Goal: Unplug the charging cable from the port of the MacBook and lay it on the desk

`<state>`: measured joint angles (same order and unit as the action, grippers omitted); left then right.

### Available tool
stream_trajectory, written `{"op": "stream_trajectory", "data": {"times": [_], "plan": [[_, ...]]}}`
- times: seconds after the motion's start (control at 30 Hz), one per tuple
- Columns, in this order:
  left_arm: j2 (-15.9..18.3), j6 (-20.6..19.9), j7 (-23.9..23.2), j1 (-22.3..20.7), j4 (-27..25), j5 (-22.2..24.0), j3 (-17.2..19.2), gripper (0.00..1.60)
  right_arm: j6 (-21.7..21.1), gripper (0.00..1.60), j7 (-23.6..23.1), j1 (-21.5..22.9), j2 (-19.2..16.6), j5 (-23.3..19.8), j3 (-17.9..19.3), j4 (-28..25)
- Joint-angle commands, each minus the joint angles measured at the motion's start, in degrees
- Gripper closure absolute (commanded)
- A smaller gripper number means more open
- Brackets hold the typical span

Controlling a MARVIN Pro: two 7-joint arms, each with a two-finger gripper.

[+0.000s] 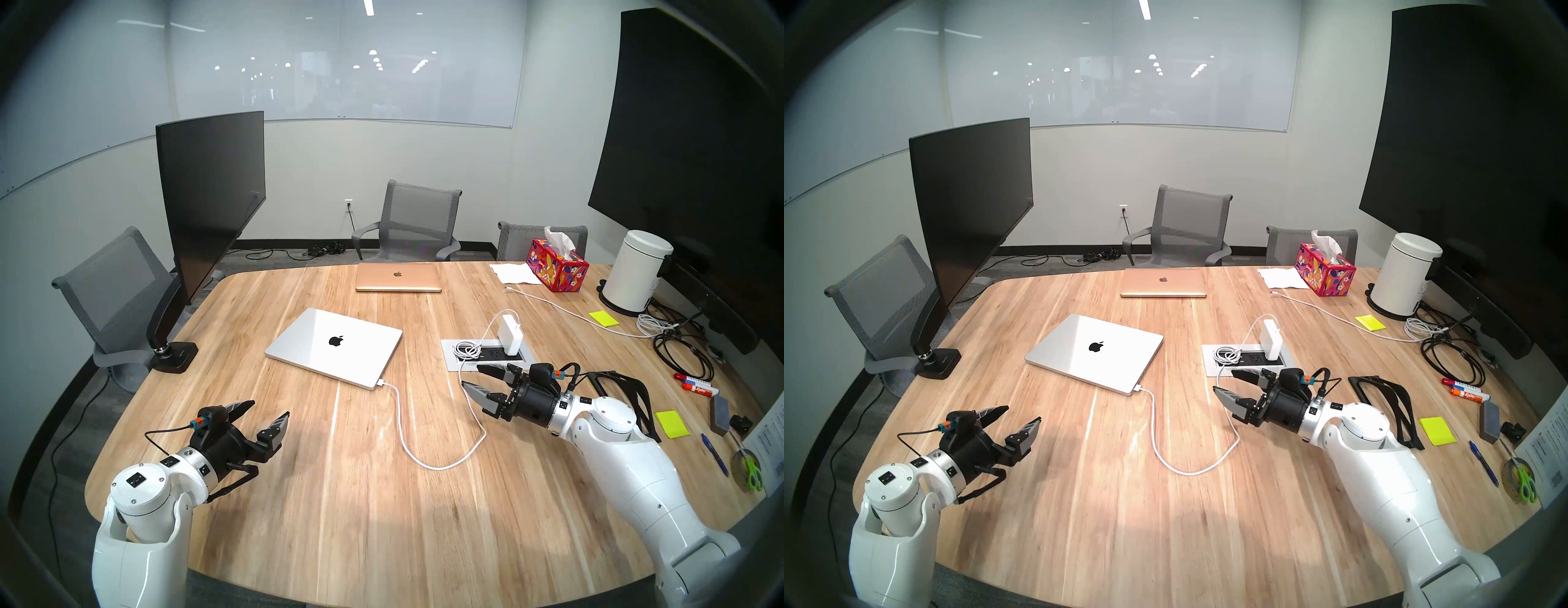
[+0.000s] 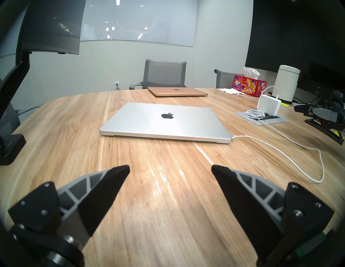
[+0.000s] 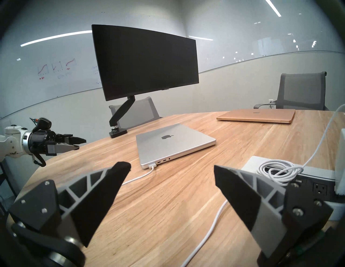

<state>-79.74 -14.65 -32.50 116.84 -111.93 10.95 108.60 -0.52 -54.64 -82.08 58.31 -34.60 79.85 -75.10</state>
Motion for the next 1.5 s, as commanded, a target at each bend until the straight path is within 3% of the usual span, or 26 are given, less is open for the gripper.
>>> {"op": "stream_trajectory", "data": {"times": [0.0, 0.93, 1.47], "plan": [[0.10, 0.05, 0.01, -0.06, -0.78, -0.07, 0.07, 0.00, -1.12, 0.00, -0.72, 3.57, -0.19, 0.90, -0.97, -1.02], [0.08, 0.04, -0.01, -0.06, -0.79, -0.09, 0.08, 0.00, -7.29, 0.00, 1.72, 8.99, 3.29, 9.39, -7.90, -2.85], [0.07, 0.05, -0.03, -0.07, -0.78, -0.09, 0.09, 0.00, -8.52, 0.00, 3.72, 13.09, 5.89, 13.46, -10.68, 0.85]]}}
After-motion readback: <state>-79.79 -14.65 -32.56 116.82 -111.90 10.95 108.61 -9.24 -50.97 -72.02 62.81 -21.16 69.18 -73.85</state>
